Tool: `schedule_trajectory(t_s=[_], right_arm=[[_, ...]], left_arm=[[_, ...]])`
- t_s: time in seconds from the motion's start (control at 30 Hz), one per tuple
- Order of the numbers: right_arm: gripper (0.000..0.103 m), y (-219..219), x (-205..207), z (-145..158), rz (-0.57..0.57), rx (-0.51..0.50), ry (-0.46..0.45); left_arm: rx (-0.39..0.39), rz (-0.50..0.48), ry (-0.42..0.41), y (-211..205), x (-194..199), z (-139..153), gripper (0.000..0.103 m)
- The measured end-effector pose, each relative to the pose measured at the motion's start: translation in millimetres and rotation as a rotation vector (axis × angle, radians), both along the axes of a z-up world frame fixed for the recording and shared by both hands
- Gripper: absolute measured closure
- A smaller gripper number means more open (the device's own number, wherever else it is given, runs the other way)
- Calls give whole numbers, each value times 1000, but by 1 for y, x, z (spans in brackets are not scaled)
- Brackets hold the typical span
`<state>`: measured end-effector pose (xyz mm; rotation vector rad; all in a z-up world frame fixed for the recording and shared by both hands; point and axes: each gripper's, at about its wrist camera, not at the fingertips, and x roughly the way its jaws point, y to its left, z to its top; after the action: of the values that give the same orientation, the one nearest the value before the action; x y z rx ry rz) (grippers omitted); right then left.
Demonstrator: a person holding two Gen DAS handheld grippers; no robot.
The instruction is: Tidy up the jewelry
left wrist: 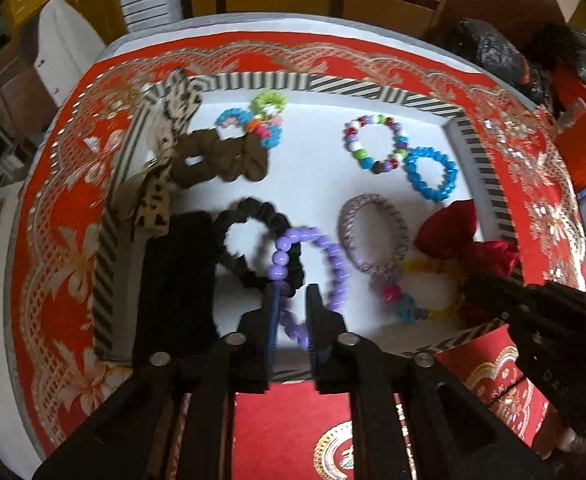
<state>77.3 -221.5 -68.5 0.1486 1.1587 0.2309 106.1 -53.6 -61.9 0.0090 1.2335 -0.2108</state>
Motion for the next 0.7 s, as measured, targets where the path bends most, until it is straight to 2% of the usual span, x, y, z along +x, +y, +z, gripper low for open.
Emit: schedule_trajectory(t_s=[0.07,0.23,0.33,0.47,0.7], right_arm=[[78,-1,-5,4,-7,-3,-14],[75,-4,-24,27,-30,19,-84],[68,-2,-37,42,-41,-3,-135],[51,-1,-50,60,-77,-20,-198],[48,0,-58,71,-104,-33,-219]], left_arm=[[-4,10,6,1,-4,1,94],[9,25,-18,3,-19,12,93],[0,37,-40,5,-26,22,93],[2,47,-101,5,-37,41,93],[11,46,-176,3,-50,63,93]])
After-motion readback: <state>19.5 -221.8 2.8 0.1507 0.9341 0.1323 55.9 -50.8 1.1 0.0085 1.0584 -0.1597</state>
